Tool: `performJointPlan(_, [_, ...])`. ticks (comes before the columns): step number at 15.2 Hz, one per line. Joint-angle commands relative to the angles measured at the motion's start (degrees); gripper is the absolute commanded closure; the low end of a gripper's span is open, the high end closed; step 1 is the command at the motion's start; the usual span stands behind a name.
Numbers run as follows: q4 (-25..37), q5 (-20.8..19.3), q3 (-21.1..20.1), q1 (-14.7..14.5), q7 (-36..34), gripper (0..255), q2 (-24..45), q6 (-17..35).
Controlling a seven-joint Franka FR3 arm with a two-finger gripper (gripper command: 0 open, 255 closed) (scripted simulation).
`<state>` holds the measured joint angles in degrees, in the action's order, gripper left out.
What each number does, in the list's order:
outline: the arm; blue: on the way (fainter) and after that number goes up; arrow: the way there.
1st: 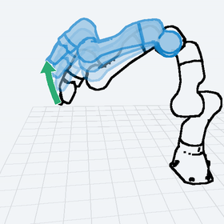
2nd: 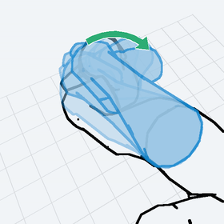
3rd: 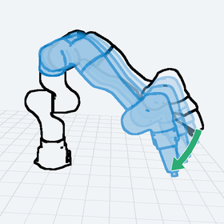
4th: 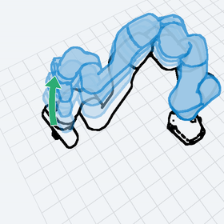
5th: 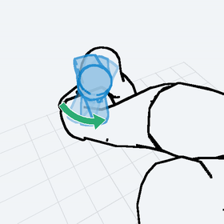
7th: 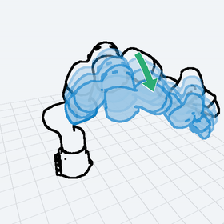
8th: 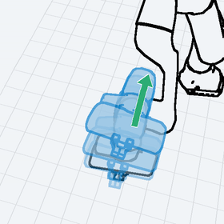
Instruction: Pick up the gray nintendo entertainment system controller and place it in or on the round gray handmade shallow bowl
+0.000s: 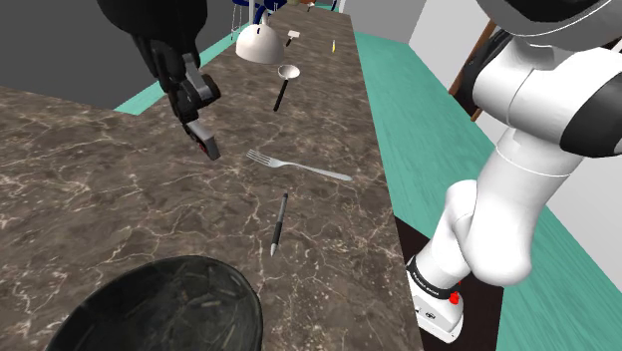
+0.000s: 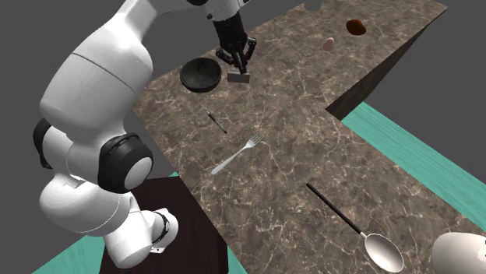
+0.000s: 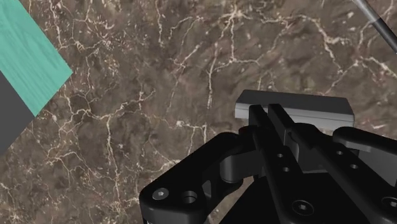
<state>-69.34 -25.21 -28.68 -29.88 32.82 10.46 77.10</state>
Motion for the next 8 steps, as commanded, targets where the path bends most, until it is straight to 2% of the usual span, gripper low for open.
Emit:
performJointPlan(1, [1.16,-0.39,-0.82,-1.54,-1.75,255,0.43,-1.54])
performJointPlan(8, [9.24,-3.80,-4.47,-10.66,-10.67,255,5.44,-8.94])
